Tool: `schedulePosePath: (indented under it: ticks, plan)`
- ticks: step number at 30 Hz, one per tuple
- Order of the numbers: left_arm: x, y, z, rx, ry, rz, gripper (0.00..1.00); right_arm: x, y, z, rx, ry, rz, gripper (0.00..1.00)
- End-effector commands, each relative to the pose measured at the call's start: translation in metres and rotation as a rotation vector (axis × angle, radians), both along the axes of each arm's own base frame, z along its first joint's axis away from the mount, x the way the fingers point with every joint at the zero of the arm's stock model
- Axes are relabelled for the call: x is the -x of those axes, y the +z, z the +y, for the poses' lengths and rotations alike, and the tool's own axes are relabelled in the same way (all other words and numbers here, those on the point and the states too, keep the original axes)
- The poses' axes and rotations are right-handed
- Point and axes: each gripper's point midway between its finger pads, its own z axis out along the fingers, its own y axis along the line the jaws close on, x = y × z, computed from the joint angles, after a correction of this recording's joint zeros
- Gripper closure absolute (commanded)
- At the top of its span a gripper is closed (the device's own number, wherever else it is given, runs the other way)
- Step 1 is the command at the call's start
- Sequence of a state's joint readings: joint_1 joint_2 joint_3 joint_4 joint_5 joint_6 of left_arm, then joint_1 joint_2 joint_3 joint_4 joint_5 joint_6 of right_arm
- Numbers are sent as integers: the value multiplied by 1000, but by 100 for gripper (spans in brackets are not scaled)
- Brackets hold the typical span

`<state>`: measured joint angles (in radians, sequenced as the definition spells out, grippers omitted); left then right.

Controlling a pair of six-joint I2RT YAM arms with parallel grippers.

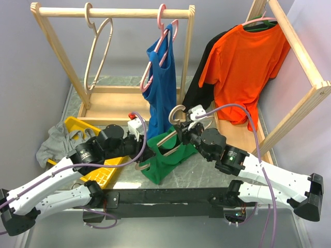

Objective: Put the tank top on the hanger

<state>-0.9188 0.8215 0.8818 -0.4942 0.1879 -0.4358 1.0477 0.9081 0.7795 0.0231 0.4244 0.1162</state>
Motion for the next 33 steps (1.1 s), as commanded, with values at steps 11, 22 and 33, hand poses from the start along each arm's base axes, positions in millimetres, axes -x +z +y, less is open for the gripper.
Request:
schedulePosePath:
  ticks: [11,22,33]
  plan:
    - [4,-1,-8,70,-22,-9,91,-5,17,4,-70,-20,-23,100]
    - [4,-8,-1,83,44,-11,99,-5,12,8,-51,-17,-6,54]
    - [12,-20,18,64,108,55,99,3,31,-11,-138,-41,-12,25]
